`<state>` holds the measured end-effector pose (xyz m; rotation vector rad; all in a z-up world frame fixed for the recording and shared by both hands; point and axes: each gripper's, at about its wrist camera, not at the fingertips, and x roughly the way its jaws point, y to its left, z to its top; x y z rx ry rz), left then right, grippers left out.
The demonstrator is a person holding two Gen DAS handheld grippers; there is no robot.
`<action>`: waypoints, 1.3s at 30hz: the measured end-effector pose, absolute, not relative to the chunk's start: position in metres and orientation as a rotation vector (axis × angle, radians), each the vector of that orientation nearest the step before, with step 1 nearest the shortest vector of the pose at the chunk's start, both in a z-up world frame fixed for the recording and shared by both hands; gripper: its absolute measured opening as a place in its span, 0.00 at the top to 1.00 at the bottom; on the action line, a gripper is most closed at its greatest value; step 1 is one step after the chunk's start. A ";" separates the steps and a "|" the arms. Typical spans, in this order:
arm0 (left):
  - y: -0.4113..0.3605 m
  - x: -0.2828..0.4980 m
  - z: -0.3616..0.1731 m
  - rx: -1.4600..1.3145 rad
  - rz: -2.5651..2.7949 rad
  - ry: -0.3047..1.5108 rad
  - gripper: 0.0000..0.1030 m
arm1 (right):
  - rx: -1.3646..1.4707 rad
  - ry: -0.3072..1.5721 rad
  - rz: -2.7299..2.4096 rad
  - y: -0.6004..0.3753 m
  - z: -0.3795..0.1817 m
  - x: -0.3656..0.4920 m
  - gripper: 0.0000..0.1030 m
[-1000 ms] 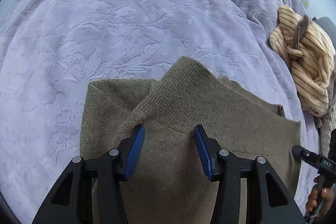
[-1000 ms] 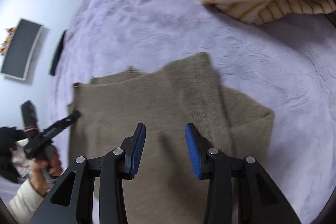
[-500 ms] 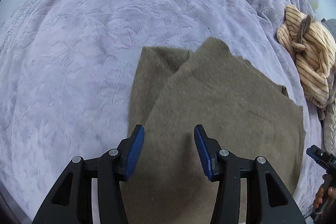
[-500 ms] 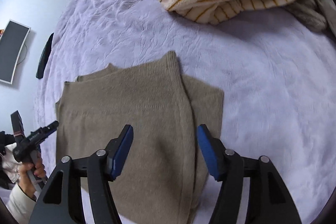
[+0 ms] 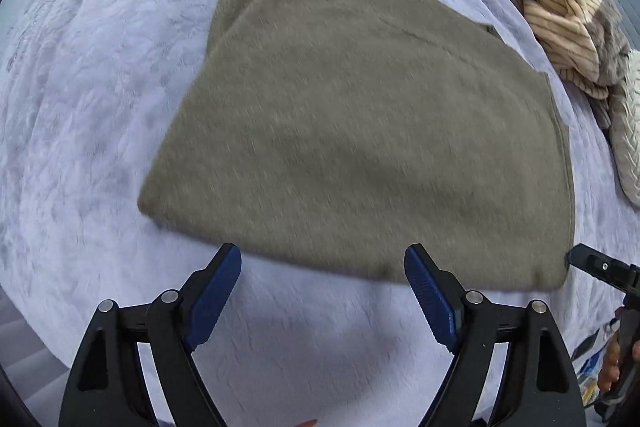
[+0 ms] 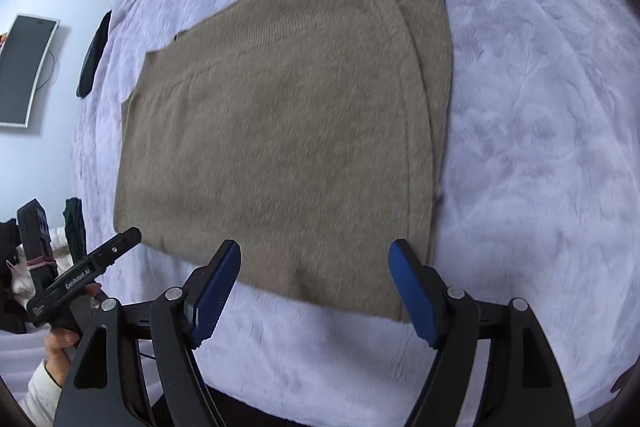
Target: Fold small clothes
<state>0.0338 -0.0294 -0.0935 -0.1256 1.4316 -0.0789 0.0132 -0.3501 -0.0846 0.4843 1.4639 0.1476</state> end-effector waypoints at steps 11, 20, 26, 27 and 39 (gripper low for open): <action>-0.050 -0.010 -0.101 -0.097 -0.093 1.527 0.18 | 0.397 1.515 0.140 -0.325 -0.077 -0.019 0.14; -0.059 -0.019 -0.084 -0.138 -0.152 1.521 0.18 | 0.370 1.518 0.171 -0.313 -0.067 -0.033 0.00; -0.037 -0.029 -0.069 -0.150 -0.138 1.509 0.18 | 0.398 1.551 0.179 -0.311 -0.072 -0.042 0.00; -0.037 -0.029 -0.068 -0.148 -0.132 1.505 0.18 | 0.400 1.553 0.182 -0.310 -0.072 -0.043 0.00; 0.017 -0.025 -0.063 -0.189 -0.070 1.424 0.18 | 0.368 1.571 0.183 -0.291 -0.072 -0.051 0.00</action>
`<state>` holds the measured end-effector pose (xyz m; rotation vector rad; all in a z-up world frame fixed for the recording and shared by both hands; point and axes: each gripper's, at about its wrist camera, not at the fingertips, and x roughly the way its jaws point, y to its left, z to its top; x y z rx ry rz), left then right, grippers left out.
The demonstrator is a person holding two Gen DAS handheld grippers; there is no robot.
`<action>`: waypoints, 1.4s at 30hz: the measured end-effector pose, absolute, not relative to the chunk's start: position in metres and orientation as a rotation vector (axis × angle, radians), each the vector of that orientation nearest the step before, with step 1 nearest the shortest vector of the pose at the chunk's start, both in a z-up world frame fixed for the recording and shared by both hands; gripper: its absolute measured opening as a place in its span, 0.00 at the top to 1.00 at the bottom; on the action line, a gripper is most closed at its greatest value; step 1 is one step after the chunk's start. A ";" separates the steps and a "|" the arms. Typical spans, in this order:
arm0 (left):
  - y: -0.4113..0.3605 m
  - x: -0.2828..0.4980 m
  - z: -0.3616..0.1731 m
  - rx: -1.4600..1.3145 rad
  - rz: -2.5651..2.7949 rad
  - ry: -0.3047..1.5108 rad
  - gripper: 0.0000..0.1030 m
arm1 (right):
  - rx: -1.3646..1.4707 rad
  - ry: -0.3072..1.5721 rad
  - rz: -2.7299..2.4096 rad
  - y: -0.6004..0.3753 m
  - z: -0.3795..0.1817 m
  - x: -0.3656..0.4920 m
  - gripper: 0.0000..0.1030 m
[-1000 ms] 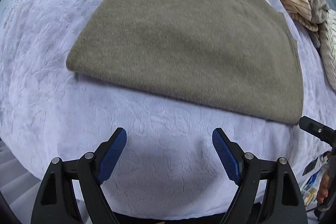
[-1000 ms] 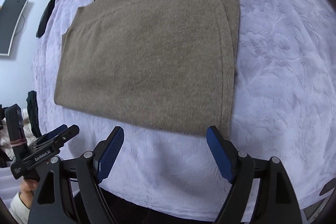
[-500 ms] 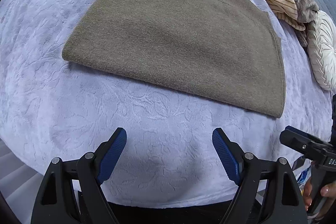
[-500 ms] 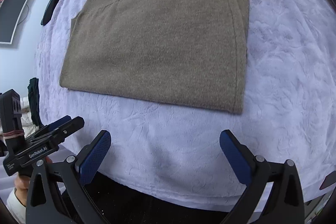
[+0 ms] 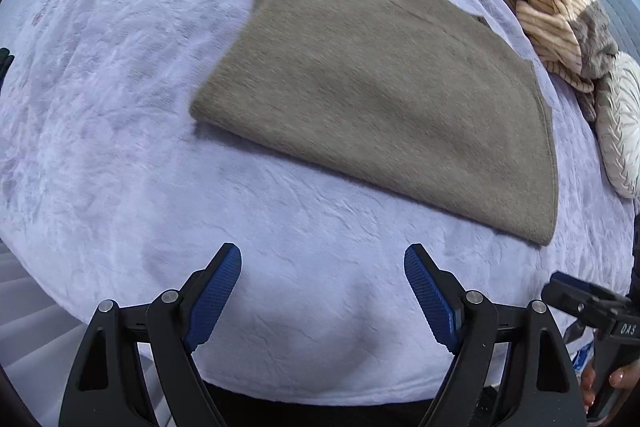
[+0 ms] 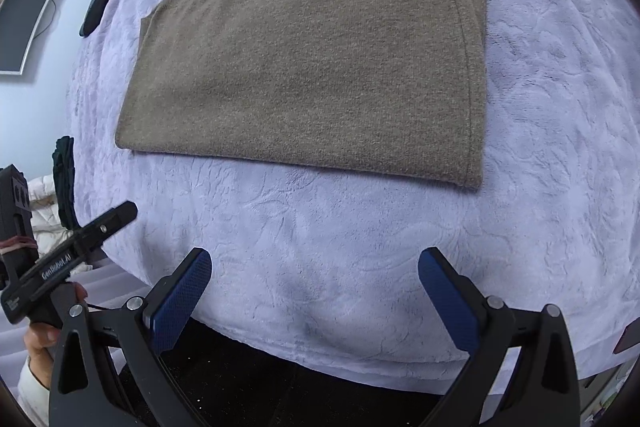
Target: Fold small clothes
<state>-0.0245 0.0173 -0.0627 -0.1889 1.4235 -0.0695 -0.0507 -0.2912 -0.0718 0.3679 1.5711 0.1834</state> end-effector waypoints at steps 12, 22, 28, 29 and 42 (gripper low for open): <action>0.084 0.067 -0.083 -0.133 -0.383 1.337 0.19 | 0.378 1.582 0.145 -0.246 -0.077 -0.057 0.00; 0.097 0.088 -0.116 -0.166 -0.557 1.417 0.72 | 0.394 1.592 0.138 -0.187 -0.087 -0.062 0.00; 0.113 0.093 -0.109 -0.256 -0.607 1.417 0.92 | 0.365 1.592 0.168 -0.162 -0.082 -0.054 0.28; 0.114 0.090 -0.108 -0.234 -0.606 1.416 0.92 | 0.358 1.594 0.172 -0.159 -0.082 -0.052 0.28; 0.138 0.059 -0.124 -0.222 -0.525 1.392 0.93 | 0.302 1.640 0.193 -0.143 -0.086 -0.045 0.29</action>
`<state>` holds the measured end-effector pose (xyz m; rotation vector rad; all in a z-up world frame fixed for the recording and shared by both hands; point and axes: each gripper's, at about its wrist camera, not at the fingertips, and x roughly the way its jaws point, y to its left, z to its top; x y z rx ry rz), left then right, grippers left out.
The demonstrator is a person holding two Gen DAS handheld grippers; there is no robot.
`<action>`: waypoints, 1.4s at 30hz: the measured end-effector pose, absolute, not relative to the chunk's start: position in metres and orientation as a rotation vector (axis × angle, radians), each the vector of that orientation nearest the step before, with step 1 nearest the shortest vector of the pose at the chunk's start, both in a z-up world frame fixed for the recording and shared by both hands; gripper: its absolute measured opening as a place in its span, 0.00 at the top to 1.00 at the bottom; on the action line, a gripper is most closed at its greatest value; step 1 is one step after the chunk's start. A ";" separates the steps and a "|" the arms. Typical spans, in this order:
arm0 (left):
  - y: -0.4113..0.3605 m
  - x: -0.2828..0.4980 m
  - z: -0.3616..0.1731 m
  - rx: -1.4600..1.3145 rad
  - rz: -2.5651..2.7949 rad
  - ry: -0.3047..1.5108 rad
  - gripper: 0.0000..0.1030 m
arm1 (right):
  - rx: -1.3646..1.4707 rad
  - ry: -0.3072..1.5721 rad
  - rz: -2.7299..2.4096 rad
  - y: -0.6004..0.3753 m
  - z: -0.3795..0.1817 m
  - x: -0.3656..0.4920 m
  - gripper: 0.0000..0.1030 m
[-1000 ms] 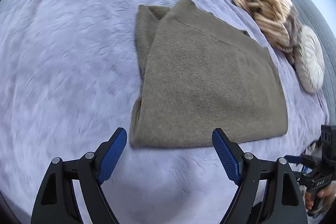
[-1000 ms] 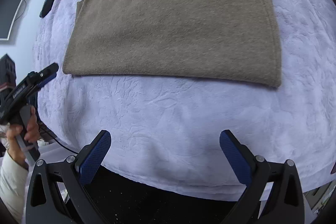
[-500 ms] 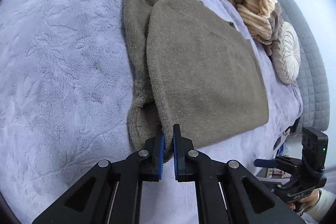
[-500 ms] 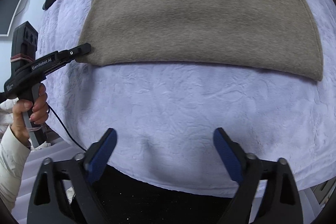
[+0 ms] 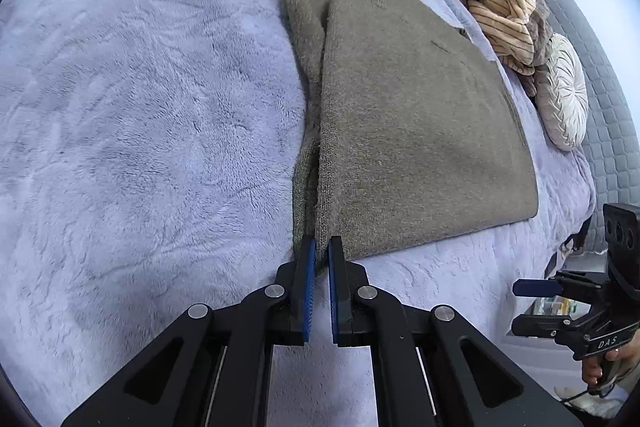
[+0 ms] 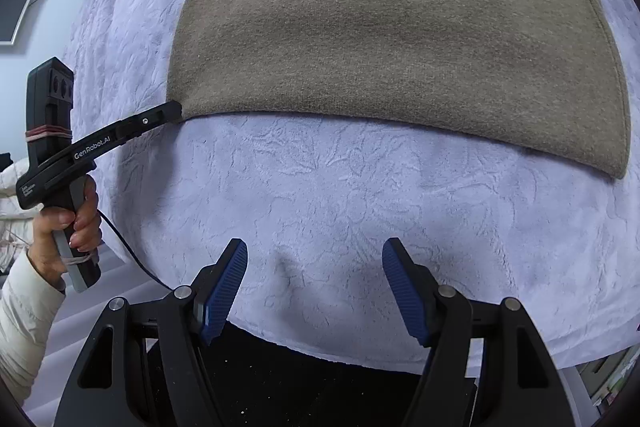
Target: Fold small clothes
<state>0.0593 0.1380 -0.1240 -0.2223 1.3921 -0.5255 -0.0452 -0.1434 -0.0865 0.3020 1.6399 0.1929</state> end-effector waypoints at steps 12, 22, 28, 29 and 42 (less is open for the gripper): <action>0.120 0.040 -0.109 -0.158 -0.366 1.426 0.92 | 0.355 1.613 0.183 -0.151 -0.081 -0.037 0.28; 0.103 0.034 -0.091 -0.134 -0.304 1.400 0.06 | 0.391 1.599 0.166 -0.162 -0.079 -0.042 0.27; 0.094 0.033 -0.093 -0.124 -0.282 1.421 0.06 | 0.406 1.589 0.156 -0.169 -0.079 -0.045 0.24; 0.094 0.033 -0.094 -0.125 -0.283 1.425 0.06 | 0.408 1.589 0.153 -0.170 -0.079 -0.046 0.24; 0.093 0.020 -0.108 -0.409 -0.326 1.470 0.06 | 0.232 1.498 0.146 -0.170 -0.070 -0.048 0.00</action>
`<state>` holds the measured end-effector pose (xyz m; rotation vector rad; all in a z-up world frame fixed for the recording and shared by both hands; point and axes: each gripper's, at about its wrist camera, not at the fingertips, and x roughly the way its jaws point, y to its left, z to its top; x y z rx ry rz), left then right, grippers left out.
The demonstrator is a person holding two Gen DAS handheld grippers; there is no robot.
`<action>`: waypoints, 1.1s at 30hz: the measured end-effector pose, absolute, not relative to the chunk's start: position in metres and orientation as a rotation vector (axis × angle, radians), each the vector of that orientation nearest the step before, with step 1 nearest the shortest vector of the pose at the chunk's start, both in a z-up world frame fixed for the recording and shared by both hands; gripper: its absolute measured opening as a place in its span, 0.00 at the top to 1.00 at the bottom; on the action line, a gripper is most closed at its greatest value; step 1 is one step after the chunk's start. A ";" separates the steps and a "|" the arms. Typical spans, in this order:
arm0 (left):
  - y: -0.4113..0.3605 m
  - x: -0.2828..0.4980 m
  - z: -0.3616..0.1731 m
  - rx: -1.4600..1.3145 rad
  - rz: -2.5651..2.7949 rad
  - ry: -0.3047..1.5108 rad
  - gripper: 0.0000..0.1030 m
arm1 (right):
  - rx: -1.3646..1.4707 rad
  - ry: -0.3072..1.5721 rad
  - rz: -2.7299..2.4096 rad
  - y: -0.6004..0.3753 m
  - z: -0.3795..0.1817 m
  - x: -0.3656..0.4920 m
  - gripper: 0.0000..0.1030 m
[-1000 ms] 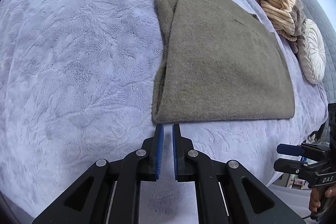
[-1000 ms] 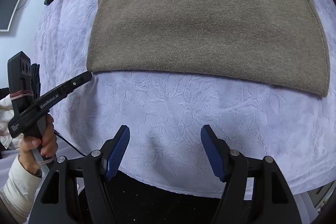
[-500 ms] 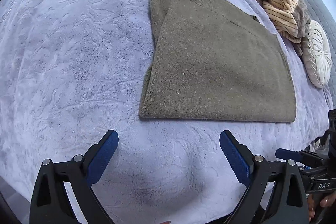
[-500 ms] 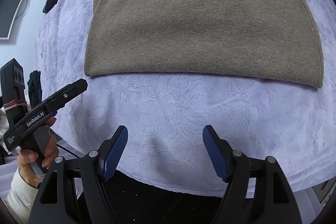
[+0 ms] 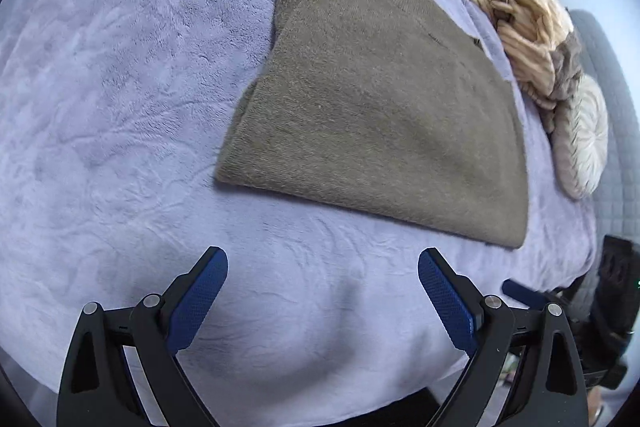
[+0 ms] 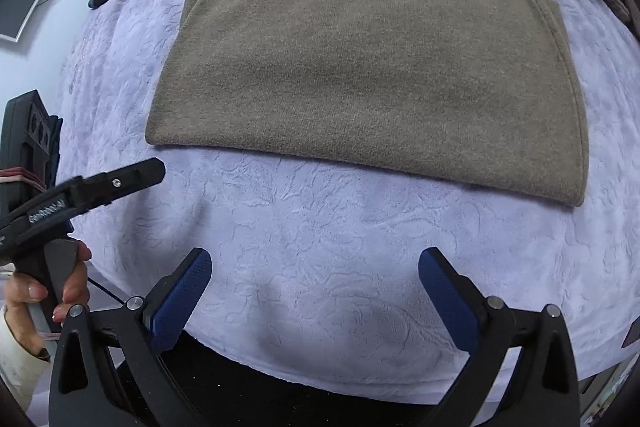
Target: Fold small clothes
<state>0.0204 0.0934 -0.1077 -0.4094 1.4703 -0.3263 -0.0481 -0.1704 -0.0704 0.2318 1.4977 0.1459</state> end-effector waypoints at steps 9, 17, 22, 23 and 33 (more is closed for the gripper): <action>0.072 0.025 -0.121 -0.591 -0.372 1.444 0.06 | 0.336 1.535 0.121 -0.195 -0.090 -0.040 0.00; 0.057 0.032 -0.141 -0.720 -0.389 1.405 0.06 | 0.318 1.439 0.095 -0.216 -0.093 0.001 0.00; 0.056 0.043 -0.148 -0.840 -0.373 1.342 0.06 | 0.394 1.432 0.127 -0.229 -0.116 0.020 0.00; 0.055 0.045 -0.149 -0.858 -0.367 1.333 0.06 | 0.408 1.440 0.130 -0.231 -0.122 0.020 0.00; 0.040 0.064 -0.150 -0.890 -0.320 1.275 0.06 | 0.308 1.454 0.154 -0.217 -0.128 0.019 0.13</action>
